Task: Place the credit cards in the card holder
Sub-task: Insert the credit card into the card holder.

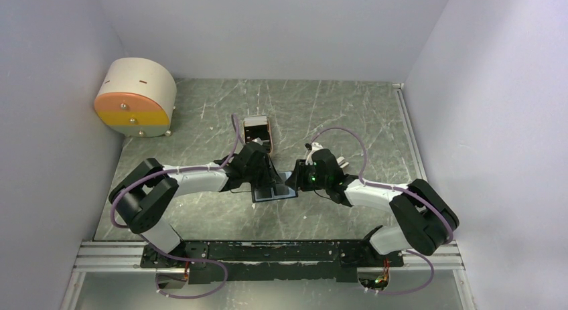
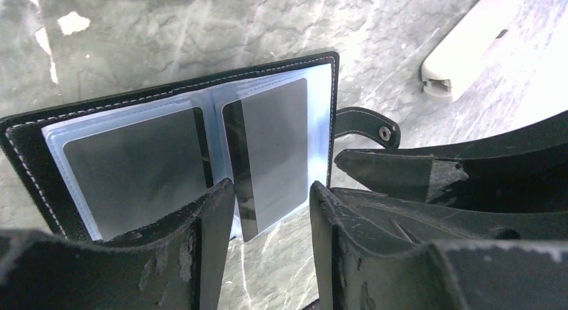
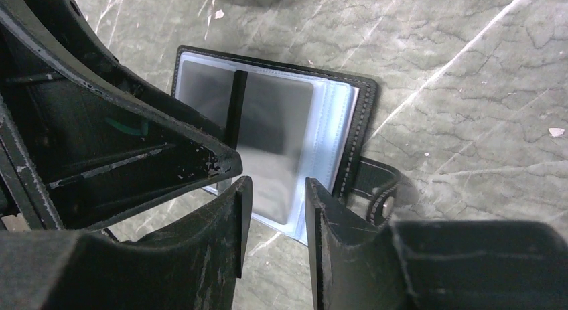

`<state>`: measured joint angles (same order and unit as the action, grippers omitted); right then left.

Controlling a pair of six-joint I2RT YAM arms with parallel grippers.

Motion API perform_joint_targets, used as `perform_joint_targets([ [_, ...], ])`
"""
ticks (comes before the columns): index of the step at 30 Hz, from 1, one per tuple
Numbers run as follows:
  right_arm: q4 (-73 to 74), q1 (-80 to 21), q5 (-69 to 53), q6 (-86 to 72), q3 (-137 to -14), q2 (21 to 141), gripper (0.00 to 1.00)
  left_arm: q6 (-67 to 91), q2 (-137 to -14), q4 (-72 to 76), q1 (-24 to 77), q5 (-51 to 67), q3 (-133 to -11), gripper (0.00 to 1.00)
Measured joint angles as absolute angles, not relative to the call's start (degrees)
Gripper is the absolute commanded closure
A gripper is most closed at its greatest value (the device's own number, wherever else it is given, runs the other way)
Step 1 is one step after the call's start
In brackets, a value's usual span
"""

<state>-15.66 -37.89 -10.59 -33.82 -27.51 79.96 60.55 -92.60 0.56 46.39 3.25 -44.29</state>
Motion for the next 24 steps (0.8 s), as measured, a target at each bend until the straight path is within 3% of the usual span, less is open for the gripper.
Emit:
perform_joint_targets([
  [24,-14.63,-37.82,-6.66,-34.28,-27.18,81.91,0.61,59.46,-94.45,3.01,46.41,4.6,-44.31,0.53],
])
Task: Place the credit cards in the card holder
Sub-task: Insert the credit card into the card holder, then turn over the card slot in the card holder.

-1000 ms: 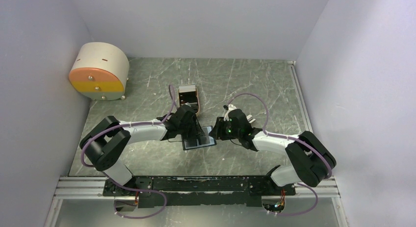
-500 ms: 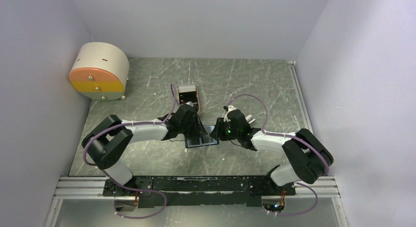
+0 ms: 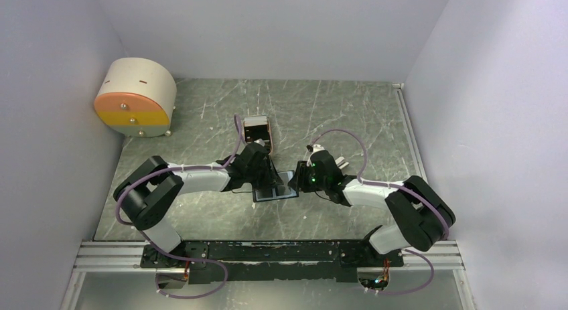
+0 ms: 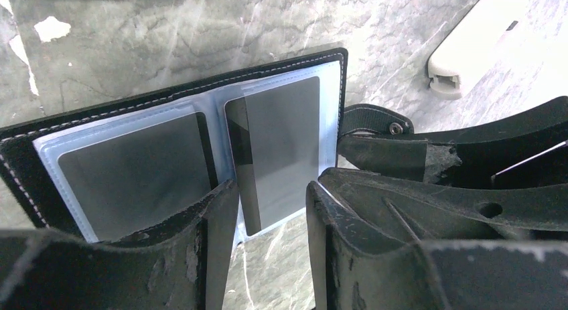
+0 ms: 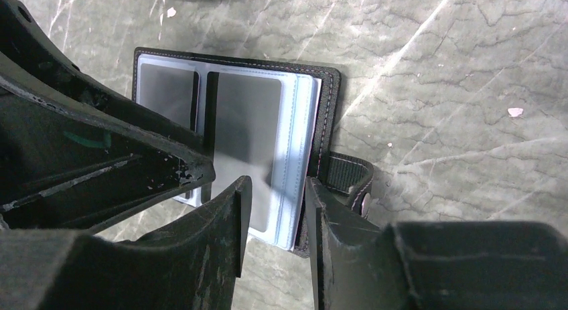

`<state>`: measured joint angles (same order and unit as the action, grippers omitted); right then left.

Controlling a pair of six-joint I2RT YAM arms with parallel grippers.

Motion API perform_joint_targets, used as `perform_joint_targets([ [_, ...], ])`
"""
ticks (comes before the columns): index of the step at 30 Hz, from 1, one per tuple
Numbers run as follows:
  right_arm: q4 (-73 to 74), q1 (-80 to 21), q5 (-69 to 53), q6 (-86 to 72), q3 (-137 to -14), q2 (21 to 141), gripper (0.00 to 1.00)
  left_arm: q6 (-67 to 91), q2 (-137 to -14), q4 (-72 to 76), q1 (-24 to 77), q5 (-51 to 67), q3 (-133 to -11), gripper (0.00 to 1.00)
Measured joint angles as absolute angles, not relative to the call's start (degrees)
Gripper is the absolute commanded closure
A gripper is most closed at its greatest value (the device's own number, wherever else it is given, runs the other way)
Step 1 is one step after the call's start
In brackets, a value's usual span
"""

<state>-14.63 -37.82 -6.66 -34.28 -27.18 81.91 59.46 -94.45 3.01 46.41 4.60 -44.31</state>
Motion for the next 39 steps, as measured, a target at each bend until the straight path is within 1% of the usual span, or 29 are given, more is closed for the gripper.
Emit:
perform_joint_targets([
  [12,-17.32,-37.63,-7.92,-34.68,-26.41,82.41,0.61,58.89,-94.72,6.26,46.61,6.28,-43.86,0.53],
  [16,-16.25,-37.39,-7.68,-34.63,-26.41,81.78,0.6,59.37,-93.25,4.36,46.59,6.15,-43.38,0.53],
  [19,-14.68,-37.17,-7.68,-34.63,-26.41,80.31,0.6,59.94,-89.93,1.74,45.95,5.76,-43.16,0.53],
  [24,-13.74,-37.15,-8.38,-34.74,-26.44,78.28,0.6,60.42,-83.24,-1.69,43.4,5.15,-40.82,0.61],
  [27,-13.61,-37.12,-8.82,-34.98,-26.85,78.24,0.6,60.36,-81.52,-2.57,40.36,5.39,-38.46,0.66],
  [32,-13.72,-37.15,-9.67,-35.53,-28.27,79.99,0.6,59.4,-81.91,-2.66,35.99,7.46,-34.46,0.67],
  [39,-13.67,-37.15,-9.39,-35.57,-30.02,84.38,0.6,57.45,-85.41,-1.45,34.3,11.09,-34.24,0.7],
])
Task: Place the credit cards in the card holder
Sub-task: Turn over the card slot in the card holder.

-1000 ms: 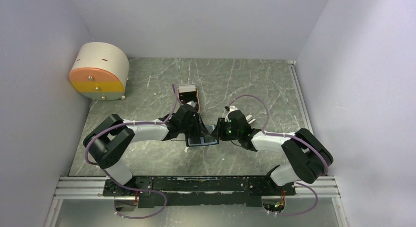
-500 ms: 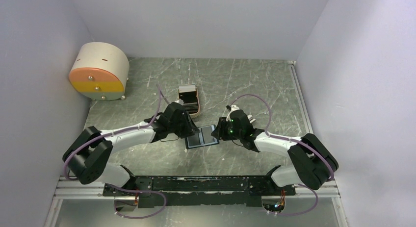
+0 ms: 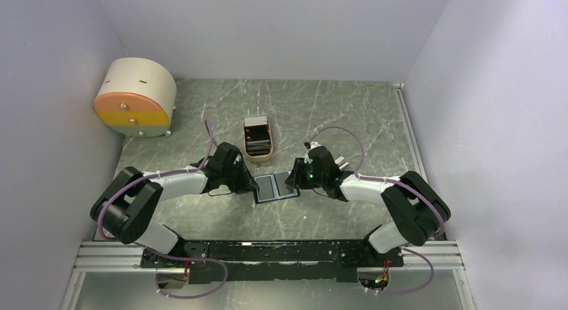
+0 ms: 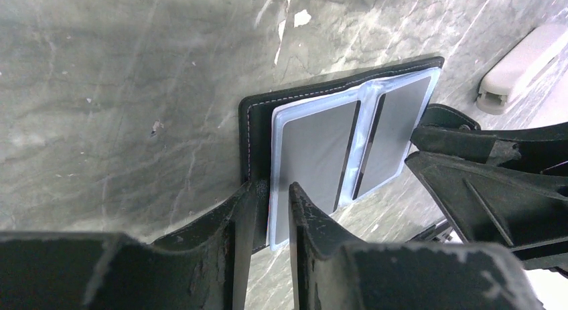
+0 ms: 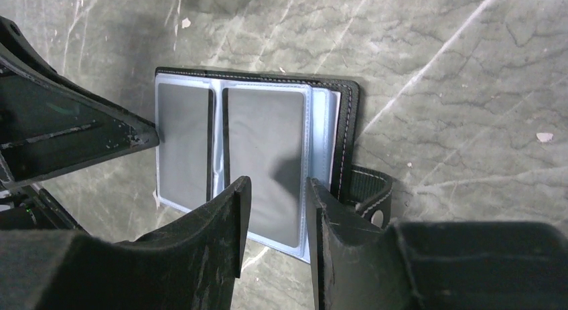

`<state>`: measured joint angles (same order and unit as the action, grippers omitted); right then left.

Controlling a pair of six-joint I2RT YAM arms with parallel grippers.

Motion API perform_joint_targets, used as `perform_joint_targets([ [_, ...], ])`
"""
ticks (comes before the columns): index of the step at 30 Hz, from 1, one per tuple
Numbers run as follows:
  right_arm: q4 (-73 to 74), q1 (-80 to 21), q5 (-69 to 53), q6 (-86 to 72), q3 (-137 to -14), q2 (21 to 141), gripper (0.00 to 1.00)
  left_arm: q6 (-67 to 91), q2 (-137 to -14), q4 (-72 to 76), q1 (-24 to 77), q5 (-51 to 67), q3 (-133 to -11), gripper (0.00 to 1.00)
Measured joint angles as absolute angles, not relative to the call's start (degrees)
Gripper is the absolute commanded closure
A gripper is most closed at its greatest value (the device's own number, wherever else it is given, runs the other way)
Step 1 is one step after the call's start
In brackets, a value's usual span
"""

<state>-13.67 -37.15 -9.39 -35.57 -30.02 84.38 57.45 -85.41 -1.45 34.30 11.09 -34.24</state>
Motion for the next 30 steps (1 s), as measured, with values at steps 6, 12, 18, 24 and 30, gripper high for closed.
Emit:
perform_joint_targets([
  [6,-15.42,-37.28,-9.72,-35.59,-31.27,86.56,0.6,56.45,-86.3,-0.93,33.45,13.15,-34.24,0.75],
  [12,-16.36,-37.41,-12.56,-36.64,-31.22,86.67,0.6,56.12,-87.13,0.12,33.12,14.41,-34.24,0.75],
  [18,-21.17,-37.41,-18.59,-40.97,-30.17,86.85,0.6,56.1,-87.33,0.45,33.08,14.79,-34.24,0.75],
  [24,-25.17,-37.45,-22.44,-44.27,-29.85,86.89,0.6,56.12,-87.33,0.6,33.08,14.85,-34.24,0.75],
  [30,-28.16,-37.93,-25.54,-46.74,-29.91,87.15,0.6,56.53,-85.43,-0.1,32.91,14.85,-33.65,0.7],
])
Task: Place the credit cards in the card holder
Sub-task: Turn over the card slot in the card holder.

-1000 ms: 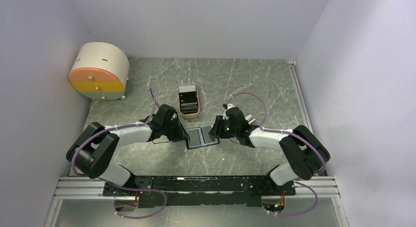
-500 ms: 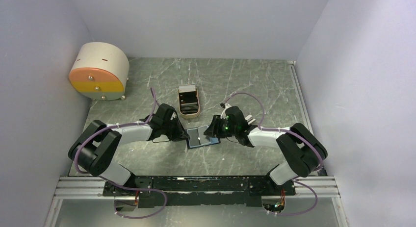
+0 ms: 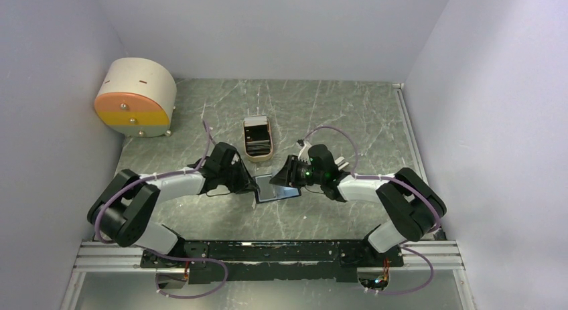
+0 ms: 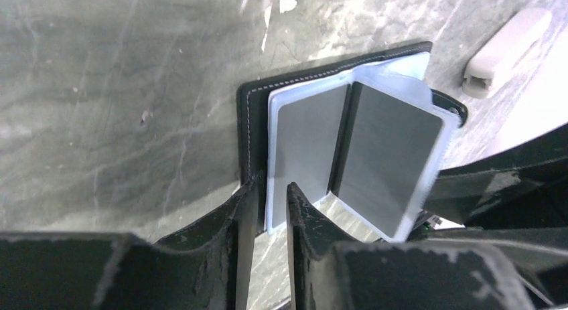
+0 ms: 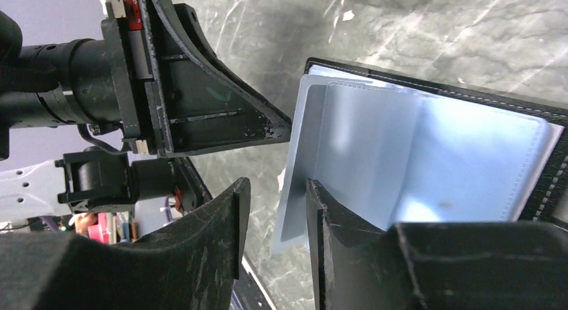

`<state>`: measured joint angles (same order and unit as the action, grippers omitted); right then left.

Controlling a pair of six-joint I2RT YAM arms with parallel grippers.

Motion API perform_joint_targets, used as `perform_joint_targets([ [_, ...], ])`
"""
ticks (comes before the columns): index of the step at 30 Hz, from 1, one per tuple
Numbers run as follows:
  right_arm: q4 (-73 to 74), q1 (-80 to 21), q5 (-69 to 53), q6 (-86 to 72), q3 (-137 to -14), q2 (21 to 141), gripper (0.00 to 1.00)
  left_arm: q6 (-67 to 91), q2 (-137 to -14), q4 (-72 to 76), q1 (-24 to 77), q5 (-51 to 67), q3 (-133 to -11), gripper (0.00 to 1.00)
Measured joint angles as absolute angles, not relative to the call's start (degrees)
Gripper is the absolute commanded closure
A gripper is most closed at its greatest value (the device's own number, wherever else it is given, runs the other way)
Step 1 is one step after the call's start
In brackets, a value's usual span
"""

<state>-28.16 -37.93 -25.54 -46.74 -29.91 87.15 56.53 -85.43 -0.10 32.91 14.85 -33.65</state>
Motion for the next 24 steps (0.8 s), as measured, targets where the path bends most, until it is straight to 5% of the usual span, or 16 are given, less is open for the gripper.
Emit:
perform_joint_targets([
  [11,-28.82,-40.66,-26.61,-47.37,-33.1,90.08,0.58,57.21,-74.19,-2.15,27.51,16.45,-31.18,0.61],
  [24,-10.72,-40.95,-13.67,-35.7,-39.05,87.0,0.56,55.33,-76.47,-2.02,27.42,19.62,-31.35,0.66],
])
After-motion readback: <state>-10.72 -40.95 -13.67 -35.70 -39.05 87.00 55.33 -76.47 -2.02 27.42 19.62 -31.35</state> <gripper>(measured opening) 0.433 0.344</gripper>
